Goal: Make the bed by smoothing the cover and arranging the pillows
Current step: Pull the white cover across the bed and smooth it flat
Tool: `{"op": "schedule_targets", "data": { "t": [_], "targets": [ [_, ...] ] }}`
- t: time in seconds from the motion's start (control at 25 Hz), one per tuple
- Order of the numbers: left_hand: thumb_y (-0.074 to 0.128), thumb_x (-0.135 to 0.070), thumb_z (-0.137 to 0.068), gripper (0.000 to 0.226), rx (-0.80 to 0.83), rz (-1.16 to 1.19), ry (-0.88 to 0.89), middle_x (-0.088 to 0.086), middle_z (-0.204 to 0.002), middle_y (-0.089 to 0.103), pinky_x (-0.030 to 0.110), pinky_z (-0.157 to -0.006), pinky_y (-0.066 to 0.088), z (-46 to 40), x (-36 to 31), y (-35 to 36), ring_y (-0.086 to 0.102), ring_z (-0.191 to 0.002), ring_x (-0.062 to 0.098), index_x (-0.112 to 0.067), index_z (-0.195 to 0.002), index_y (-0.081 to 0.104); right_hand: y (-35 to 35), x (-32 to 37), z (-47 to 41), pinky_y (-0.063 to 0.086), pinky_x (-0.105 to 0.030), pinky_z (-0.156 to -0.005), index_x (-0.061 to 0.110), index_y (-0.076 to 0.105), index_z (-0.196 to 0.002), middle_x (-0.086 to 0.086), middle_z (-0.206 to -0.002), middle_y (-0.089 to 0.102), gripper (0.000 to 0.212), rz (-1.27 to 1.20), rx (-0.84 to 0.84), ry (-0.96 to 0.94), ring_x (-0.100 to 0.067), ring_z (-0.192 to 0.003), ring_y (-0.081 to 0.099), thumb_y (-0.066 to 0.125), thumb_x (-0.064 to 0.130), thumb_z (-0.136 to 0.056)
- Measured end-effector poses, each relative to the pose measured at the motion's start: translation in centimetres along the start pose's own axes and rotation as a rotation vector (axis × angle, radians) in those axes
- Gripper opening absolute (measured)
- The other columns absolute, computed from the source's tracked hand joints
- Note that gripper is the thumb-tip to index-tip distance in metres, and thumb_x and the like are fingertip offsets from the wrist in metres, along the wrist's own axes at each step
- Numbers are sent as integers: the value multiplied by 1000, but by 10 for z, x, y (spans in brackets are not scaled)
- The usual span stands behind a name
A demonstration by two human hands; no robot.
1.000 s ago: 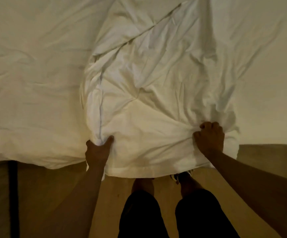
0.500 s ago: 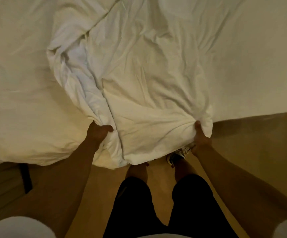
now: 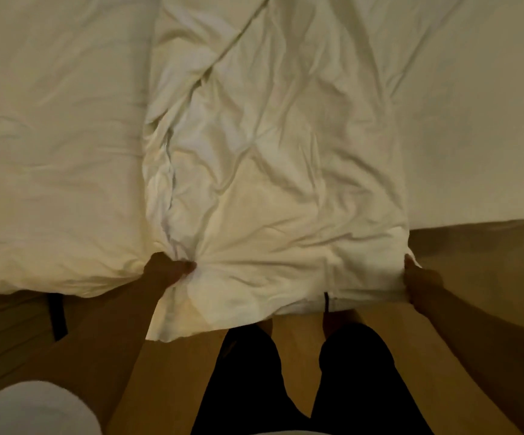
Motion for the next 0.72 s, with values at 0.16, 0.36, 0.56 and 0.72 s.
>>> {"op": "schedule_targets", "data": {
  "t": [0.16,0.36,0.56,0.72],
  "targets": [
    [70,-28,-83,66,-236,-218,-59,31,-130,54,49,-99,47,-12,41,-11,55,-118,47,8,-133,45,48,-1,-42,38,-54,-110,-4,33,-145,-23,-148,43,77,349,-126,-58,-43,-133,44,56,48,-93],
    [69,-23,-83,81,-517,-162,-179,35,-149,31,59,-112,28,-15,20,0,35,-136,50,0,-149,27,73,48,39,32,-51,-115,0,34,-146,-23,-150,36,60,442,-349,-678,-39,-140,34,57,19,-93],
    [60,-32,-71,65,-612,-434,643,24,-133,49,54,-107,36,-1,-80,23,46,-123,44,-3,-129,50,172,113,132,15,-50,-123,21,33,-152,-12,-162,21,61,727,-34,-1252,-33,-150,15,51,27,-94],
    [52,-45,-89,65,-431,-650,869,18,-156,35,55,-120,20,-16,-162,39,25,-147,41,-16,-146,42,240,153,144,1,-57,-122,29,18,-157,-9,-167,5,62,1095,51,-1331,-36,-153,-2,34,49,-101]
  ]
}}
Point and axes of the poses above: each hand's wrist, its own z-axis away from the middle knuckle, its own y-axis out of the palm, x = y × z, the point moved 1 cm from there along -z, towards the middle knuckle
